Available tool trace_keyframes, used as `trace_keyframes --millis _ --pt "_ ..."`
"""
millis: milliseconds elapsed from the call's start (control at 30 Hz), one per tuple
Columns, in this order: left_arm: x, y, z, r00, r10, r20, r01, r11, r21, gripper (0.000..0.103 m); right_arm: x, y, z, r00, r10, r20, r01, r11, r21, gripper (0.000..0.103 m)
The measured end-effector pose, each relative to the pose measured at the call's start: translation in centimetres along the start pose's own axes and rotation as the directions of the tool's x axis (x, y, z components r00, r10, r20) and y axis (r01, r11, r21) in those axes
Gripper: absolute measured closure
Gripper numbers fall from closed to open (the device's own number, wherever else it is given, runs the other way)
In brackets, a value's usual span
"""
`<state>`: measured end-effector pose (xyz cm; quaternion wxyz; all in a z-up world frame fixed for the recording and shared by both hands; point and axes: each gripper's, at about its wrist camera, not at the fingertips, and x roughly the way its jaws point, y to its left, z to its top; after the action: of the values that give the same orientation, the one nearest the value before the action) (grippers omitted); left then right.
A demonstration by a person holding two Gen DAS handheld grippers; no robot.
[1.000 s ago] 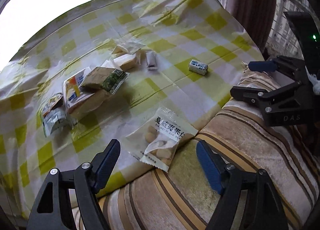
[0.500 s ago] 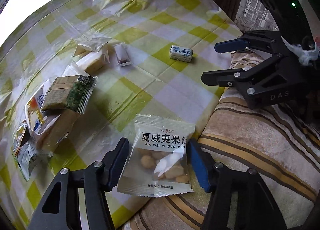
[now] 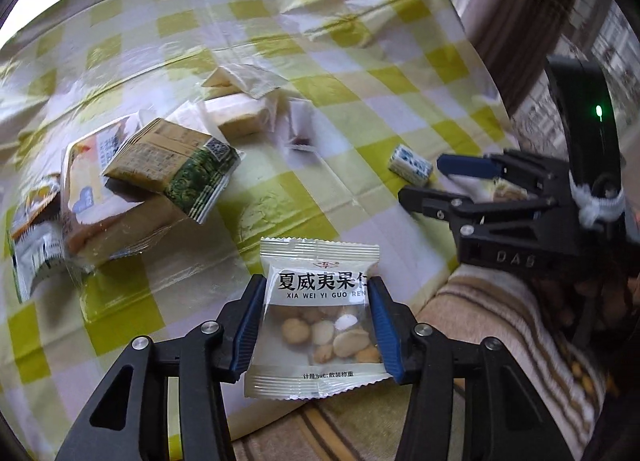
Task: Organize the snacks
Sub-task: 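Grasp the white jujube-nut bag with the left tool while the right tool grasps a small blue-white packet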
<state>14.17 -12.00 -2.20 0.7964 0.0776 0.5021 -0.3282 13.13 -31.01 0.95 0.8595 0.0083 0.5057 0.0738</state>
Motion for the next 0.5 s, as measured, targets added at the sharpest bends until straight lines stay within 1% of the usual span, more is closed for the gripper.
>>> trace_keyframes --millis 67,233,333,400,500 --pt "-0.1 0.1 0.0 1.0 0.005 0.008 -0.005 1.0 -0.019 0.053 0.2 0.1 0.3 1.0 -0.008 0.001 0.008 1.0 -0.001 0.037" --pt "-0.1 0.9 0.3 1.0 0.003 0.02 -0.002 0.998 -0.069 0.054 0.7 0.2 1.0 1.0 -0.02 0.009 0.02 1.0 -0.001 0.046" --pt "-0.1 1.2 0.4 1.0 0.006 0.025 -0.004 0.995 -0.097 0.054 0.6 0.2 1.0 1.0 -0.02 0.018 0.02 1.0 -0.005 0.058" --pt "0.0 1.2 0.6 1.0 0.014 0.026 -0.011 0.994 -0.109 0.054 0.5 0.3 1.0 0.999 -0.022 0.027 0.023 1.0 -0.009 0.079" --pt "0.2 0.9 0.9 0.999 0.029 0.027 -0.025 0.992 -0.122 0.054 0.5 0.2 0.9 0.999 -0.019 0.03 0.019 1.0 -0.009 0.08"
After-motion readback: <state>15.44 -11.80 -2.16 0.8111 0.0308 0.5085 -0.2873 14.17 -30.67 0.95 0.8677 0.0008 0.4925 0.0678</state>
